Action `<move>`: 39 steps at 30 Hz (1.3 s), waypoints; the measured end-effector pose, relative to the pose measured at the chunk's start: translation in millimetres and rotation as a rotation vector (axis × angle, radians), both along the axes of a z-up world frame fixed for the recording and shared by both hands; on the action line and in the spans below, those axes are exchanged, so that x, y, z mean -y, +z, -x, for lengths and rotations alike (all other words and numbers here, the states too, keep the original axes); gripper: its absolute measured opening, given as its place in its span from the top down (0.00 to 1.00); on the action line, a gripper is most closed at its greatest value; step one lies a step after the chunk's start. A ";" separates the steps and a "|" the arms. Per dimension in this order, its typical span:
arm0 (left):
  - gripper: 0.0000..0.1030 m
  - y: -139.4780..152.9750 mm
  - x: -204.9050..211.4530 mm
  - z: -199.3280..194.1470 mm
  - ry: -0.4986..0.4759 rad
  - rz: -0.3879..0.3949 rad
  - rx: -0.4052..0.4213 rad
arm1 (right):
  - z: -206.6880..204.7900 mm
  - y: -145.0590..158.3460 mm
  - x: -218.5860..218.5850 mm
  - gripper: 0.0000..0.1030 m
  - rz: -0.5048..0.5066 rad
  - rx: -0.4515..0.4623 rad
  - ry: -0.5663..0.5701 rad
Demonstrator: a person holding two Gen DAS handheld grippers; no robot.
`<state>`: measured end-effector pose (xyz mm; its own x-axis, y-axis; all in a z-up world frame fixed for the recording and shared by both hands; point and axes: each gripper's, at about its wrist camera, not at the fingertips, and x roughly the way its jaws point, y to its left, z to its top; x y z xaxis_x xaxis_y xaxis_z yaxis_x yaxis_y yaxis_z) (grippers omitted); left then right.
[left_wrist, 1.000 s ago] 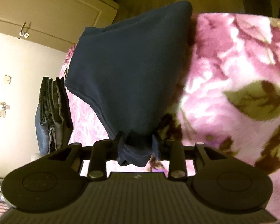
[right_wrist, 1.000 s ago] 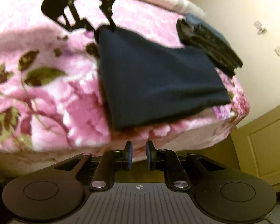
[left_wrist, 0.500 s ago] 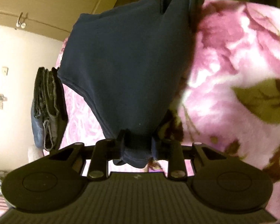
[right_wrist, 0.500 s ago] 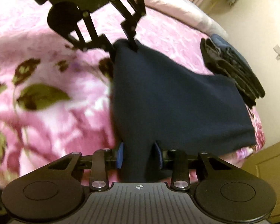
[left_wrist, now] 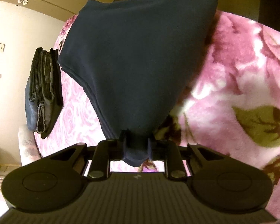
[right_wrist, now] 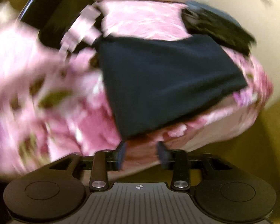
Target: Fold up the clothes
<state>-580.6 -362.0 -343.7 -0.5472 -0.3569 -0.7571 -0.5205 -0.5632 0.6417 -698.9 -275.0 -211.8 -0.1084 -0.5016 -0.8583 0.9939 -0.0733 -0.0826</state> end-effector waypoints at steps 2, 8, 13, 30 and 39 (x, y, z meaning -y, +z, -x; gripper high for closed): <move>0.82 -0.8 -1.6 -3.5 -0.019 0.018 0.001 | 17.7 5.5 0.9 0.27 0.068 0.215 -0.176; 0.63 -16.3 -3.6 -22.4 -0.158 0.142 -0.040 | 41.7 -35.3 -10.8 0.27 0.235 0.889 -0.625; 0.73 -17.5 -0.4 -22.1 -0.154 0.115 -0.021 | 31.2 -71.9 -6.7 0.28 0.308 1.026 -0.795; 0.59 57.8 50.8 -4.6 0.469 -0.311 0.006 | 77.7 27.4 -19.4 0.23 0.235 0.708 -0.643; 0.46 101.3 104.9 -20.5 1.113 -0.815 -0.201 | 157.3 89.8 59.9 0.23 0.181 0.480 -0.342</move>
<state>-560.1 -466.8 -242.4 -0.3931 -0.1729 -0.9031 0.5035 -0.8623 -0.0540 -856.1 -334.9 -122.0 0.0888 -0.6487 -0.7559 0.8346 -0.3657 0.4119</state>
